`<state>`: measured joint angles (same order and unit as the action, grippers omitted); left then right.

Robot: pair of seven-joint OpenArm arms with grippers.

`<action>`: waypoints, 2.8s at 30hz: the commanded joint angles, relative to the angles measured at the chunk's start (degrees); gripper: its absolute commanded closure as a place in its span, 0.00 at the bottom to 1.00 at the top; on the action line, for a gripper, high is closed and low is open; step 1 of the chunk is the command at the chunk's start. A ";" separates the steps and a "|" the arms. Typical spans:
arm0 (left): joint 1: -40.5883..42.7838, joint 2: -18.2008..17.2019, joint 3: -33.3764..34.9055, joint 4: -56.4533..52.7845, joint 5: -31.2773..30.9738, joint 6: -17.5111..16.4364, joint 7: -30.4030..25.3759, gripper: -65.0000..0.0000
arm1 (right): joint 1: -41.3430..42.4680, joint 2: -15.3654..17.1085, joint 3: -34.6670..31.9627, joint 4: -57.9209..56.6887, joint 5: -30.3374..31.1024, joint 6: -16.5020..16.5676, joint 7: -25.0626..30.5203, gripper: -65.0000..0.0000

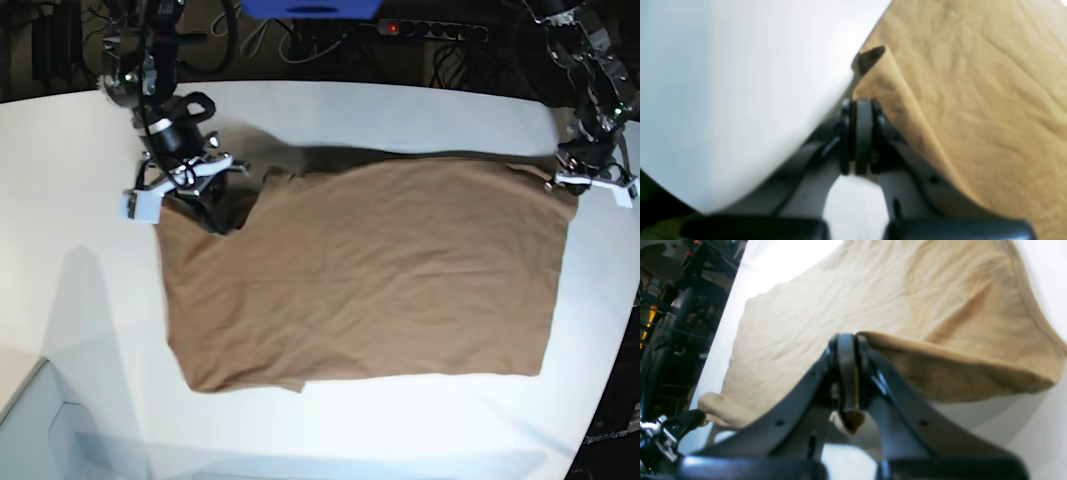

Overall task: Layout the t-shirt on the table in an organized manner, then fold the t-shirt properly
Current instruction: 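Drag the shirt edge with both grippers, straightening it, then pull the shirt edge away from the hem with both grippers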

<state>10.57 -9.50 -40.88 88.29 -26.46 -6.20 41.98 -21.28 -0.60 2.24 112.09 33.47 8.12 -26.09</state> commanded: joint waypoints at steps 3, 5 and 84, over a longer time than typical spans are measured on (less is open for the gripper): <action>-2.96 -1.01 -0.30 0.72 -0.40 0.00 -1.32 1.00 | 1.72 0.21 0.18 0.21 0.68 0.80 1.43 1.00; -4.46 -1.01 -0.48 0.63 -0.22 0.09 -1.32 1.00 | 2.51 0.38 0.27 -0.58 0.68 0.80 1.43 1.00; -16.24 -4.53 -1.09 -15.28 -0.05 -0.09 -1.84 0.39 | 7.26 4.69 8.53 -11.13 0.86 0.63 1.95 0.62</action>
<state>-4.67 -13.21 -41.91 72.38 -26.04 -5.87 40.95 -14.66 3.79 10.74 99.85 33.50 8.10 -25.61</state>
